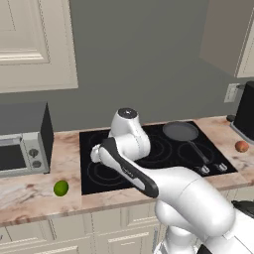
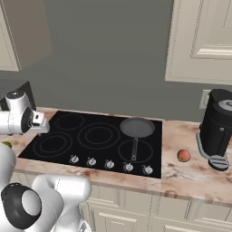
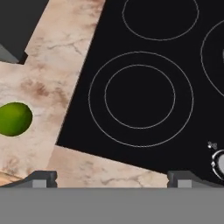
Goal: Put the lime and onion in the pan. Then turn on the rear right burner and set the heat to medium.
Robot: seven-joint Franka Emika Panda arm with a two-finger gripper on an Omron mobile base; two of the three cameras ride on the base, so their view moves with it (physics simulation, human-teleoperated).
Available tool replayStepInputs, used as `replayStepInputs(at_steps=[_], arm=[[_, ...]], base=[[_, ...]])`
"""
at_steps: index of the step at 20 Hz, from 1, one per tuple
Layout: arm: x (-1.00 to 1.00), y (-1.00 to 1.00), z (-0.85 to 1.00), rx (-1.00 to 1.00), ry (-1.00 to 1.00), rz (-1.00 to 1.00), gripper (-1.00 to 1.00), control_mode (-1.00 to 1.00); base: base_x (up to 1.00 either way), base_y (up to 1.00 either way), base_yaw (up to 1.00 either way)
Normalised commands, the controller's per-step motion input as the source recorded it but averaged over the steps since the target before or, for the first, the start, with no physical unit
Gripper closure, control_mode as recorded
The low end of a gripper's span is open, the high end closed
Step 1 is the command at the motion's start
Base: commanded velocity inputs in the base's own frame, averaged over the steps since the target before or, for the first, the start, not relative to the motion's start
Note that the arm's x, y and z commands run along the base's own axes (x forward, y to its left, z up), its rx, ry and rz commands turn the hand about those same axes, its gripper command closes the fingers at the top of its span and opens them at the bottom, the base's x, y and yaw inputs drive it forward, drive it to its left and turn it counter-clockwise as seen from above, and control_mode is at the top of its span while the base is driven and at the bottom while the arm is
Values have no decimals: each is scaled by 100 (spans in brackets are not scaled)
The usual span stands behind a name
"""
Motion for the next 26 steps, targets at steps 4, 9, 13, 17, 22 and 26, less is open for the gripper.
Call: replayStepInputs(at_steps=[4,9,13,17,22,26], arm=[[0,54,0,0,0,-15,-100,-100],[1,58,-1,0,0,-16,-100,-100],[2,43,0,-1,1,-9,-100,-100],[0,31,-7,-3,6,0,-100,-100],[0,11,-17,0,8,8,-100,-100],[0,3,-23,0,10,15,-100,-100]], base=[[0,0,0],[0,0,0],[0,0,0],[0,0,0],[0,0,0],[0,0,0]])
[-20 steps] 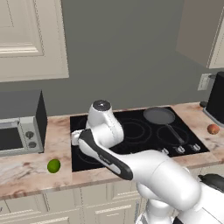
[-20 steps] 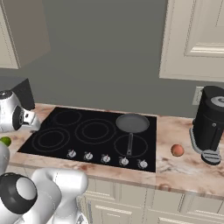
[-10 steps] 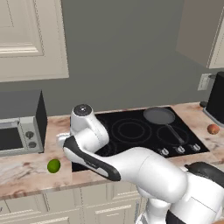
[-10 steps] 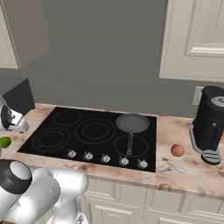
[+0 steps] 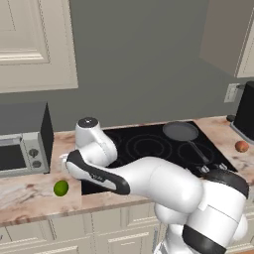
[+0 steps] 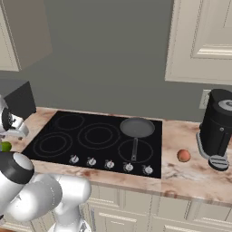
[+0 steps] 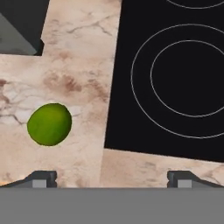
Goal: Put the lime and onion in the pan. Then turn on the rear right burner and set the heat to medium.
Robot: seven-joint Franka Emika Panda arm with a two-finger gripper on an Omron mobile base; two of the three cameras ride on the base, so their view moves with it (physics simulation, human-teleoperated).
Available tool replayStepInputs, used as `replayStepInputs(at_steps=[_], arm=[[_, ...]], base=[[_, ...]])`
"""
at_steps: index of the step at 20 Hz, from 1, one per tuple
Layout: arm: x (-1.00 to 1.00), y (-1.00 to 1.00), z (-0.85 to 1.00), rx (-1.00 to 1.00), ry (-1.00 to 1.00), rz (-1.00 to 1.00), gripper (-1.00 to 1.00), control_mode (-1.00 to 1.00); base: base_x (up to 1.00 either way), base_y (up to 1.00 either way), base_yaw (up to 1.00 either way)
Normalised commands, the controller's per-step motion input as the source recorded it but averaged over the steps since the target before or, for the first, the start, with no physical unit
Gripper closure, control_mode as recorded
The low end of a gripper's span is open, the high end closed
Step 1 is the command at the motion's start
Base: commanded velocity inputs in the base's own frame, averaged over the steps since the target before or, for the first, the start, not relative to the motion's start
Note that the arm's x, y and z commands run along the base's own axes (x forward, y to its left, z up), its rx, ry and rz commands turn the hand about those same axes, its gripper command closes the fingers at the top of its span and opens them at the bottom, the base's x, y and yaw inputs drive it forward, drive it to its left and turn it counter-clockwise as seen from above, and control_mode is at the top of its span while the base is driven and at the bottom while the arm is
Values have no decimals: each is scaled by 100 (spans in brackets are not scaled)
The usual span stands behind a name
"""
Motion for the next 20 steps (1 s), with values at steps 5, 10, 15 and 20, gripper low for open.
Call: replayStepInputs(at_steps=[5,10,15,20], arm=[[0,2,-27,0,11,13,-100,-100],[0,4,-31,0,4,13,-100,-100],[0,21,-13,0,0,12,-100,-100],[0,30,-17,0,0,13,-100,-100]], base=[[0,0,0],[0,0,0],[0,0,0],[0,0,0]])
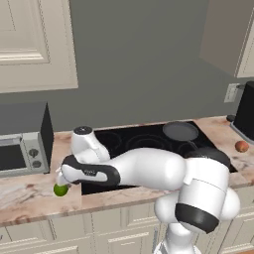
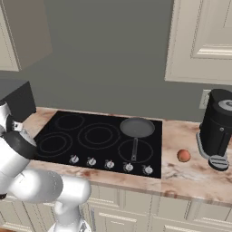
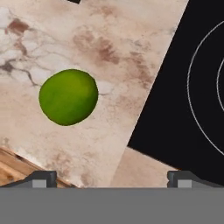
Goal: Put the lime and onion in the pan. Then turn on the rear right burner and set the heat to medium.
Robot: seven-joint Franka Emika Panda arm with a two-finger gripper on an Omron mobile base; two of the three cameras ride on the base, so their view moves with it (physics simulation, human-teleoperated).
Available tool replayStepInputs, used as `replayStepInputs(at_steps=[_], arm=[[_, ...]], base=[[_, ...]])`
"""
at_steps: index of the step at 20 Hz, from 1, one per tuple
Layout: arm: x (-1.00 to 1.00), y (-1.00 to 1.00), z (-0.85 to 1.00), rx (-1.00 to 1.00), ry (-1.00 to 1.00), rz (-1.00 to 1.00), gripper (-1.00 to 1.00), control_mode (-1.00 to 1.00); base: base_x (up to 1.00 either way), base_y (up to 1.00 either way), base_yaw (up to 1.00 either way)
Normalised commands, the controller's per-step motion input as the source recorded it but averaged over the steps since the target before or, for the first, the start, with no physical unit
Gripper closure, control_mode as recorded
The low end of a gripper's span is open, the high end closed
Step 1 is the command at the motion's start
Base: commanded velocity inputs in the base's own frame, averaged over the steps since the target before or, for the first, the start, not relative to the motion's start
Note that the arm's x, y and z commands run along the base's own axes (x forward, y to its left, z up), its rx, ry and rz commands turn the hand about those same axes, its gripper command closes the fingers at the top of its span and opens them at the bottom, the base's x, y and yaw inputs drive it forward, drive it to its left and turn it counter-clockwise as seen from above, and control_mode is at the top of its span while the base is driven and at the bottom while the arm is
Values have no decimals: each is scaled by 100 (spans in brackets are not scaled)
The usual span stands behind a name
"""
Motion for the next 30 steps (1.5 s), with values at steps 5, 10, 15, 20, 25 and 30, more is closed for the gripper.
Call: replayStepInputs(at_steps=[5,10,15,20,25,30], arm=[[0,34,-7,0,0,9,-100,-100],[2,35,0,0,-2,1,-100,-100],[2,24,-1,0,-3,-2,-100,-100],[13,19,-1,0,-1,-10,-100,-100],[16,5,0,0,0,-12,-100,-100],[15,1,0,0,0,-12,-100,-100]], base=[[0,0,0],[0,0,0],[0,0,0],[0,0,0],[0,0,0],[0,0,0]])
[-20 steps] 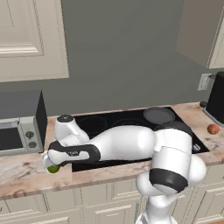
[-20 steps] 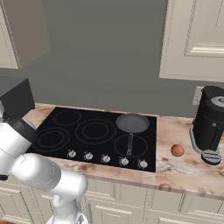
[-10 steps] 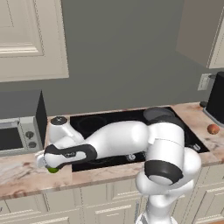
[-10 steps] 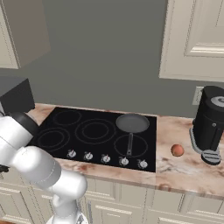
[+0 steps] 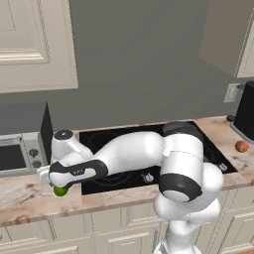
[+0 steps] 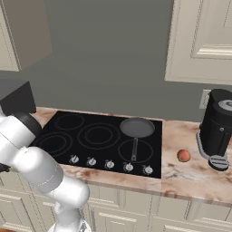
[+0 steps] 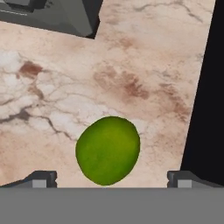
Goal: Put the lime and onion in the pan. Then turn on the rear right burner and set the heat to medium.
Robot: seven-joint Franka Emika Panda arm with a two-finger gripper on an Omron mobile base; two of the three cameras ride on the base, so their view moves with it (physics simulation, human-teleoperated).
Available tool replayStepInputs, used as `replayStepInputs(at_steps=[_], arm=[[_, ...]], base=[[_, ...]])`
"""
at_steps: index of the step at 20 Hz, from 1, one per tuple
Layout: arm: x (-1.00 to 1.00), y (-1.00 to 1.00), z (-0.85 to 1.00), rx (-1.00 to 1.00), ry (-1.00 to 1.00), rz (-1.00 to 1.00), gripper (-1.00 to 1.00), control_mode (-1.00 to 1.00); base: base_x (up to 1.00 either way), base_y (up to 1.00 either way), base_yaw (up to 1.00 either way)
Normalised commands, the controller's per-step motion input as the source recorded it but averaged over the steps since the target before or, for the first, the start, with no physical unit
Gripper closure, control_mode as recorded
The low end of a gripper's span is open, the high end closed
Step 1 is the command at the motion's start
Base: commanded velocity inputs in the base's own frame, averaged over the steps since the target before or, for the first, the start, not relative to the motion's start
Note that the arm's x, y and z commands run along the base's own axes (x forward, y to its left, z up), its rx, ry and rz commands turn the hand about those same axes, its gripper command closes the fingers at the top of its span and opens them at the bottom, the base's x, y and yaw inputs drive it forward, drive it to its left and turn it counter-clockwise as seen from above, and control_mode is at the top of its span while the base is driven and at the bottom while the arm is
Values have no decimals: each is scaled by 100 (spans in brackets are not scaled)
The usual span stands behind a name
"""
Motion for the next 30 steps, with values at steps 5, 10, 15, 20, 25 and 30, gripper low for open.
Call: replayStepInputs(at_steps=[5,10,15,20,25,30], arm=[[4,0,-2,0,0,-7,-100,-100],[0,2,-16,0,0,-1,-100,-100],[0,0,-29,0,0,-2,-100,-100],[0,2,-15,0,0,-3,-100,-100],[0,11,-10,0,0,-5,-100,-100],[3,8,-7,0,0,-10,-100,-100]], base=[[0,0,0],[0,0,0],[0,0,0],[0,0,0],[0,0,0],[0,0,0]])
